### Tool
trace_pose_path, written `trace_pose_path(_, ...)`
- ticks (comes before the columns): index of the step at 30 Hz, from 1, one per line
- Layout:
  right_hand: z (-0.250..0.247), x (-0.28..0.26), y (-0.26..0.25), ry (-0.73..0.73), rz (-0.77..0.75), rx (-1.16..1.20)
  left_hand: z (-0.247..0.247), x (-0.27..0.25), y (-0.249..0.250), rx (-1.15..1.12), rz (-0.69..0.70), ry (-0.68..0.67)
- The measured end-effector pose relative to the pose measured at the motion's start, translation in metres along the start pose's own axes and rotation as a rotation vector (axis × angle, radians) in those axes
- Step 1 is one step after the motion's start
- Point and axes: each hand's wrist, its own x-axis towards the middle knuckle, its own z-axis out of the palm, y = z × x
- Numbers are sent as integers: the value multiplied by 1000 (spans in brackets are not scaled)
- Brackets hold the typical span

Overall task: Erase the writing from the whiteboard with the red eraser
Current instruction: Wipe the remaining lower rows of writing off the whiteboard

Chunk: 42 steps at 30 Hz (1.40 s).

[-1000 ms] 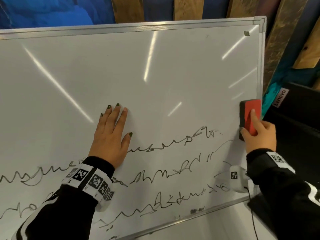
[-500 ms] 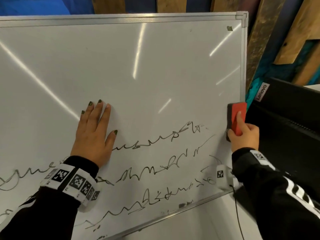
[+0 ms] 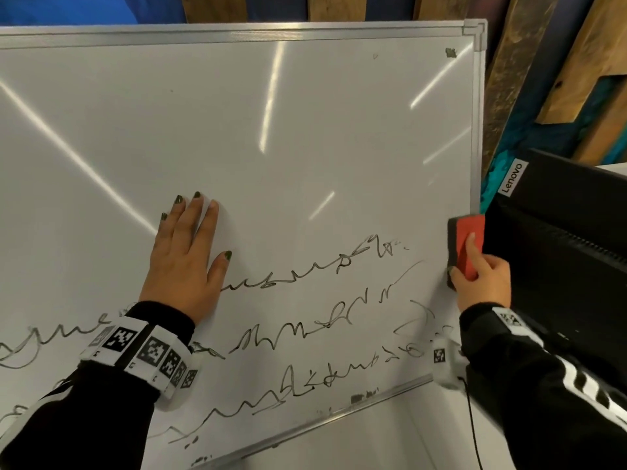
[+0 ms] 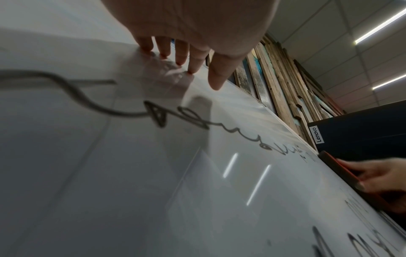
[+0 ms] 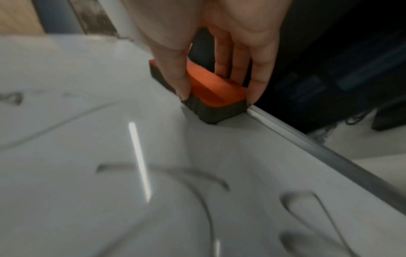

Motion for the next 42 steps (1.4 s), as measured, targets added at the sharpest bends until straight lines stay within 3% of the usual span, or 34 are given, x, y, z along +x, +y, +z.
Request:
trace_pose_path(4,14,-25,10,-7,57,15,-1,0,0,1,-1,-7)
trace_pose_path(6,18,-30,-7,-37,3,49,0,0,2,-5,-11,-2)
trace_pose_path(11,44,-62,-51,-50,-447,-13,2,1,5,-15,-31,9)
trace_pose_path(13,44,-58,-45,-43,-512,-54,1,1,5,-22,-28,5)
trace_pose_path(18,28,-26,-46,40,-342,-59,-3,-1,-1,-11,5,-23)
trace_pose_path(24,46,-52,-42,-106,-736,-146,0,-4,-1,8,-12,-28)
trace_pose_path(30,39,-38,-46,-15,-455,-24,0,-5,-5,2,8,-28)
trace_pose_path(36,52,-64,-62,-88,-824,-140,-1,-5,-4,-6,3,-21)
trace_pose_path(42,40,-37,-65,84,-615,-56,-6,-14,-13,-2,18,-13)
